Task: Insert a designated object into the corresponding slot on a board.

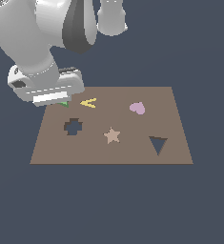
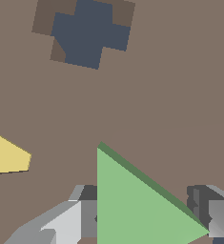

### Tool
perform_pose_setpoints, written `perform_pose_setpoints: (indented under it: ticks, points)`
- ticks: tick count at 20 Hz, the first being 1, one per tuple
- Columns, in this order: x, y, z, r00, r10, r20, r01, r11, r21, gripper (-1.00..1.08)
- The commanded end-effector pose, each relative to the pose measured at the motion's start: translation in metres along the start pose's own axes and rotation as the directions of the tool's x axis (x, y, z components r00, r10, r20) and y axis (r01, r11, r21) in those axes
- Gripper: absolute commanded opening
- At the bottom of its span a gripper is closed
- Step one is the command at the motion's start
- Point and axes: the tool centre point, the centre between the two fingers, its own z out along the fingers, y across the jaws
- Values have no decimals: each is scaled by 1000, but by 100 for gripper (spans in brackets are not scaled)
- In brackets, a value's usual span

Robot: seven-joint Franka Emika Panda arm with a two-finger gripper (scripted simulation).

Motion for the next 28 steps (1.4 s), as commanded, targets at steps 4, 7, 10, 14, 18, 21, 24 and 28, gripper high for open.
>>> perform_pose_setpoints:
  ticks: [4, 7, 10, 14, 18, 21, 24, 28]
  points:
    - [3, -14, 0, 1000, 29, 0, -29, 1000, 0, -100]
    - [6, -26, -1, 998, 57, 0, -57, 998, 0, -100]
    - [10, -41, -1, 996, 90, 0, -90, 996, 0, -100]
    - [18, -65, -2, 989, 145, 0, -145, 989, 0, -100]
    - [30, -94, -3, 978, 211, 0, -211, 978, 0, -100]
    - [42, -118, -3, 964, 266, 0, -266, 964, 0, -100]
    - [55, -142, -4, 946, 323, 0, -323, 946, 0, -100]
    - [76, -172, -5, 918, 396, 0, -396, 918, 0, -100]
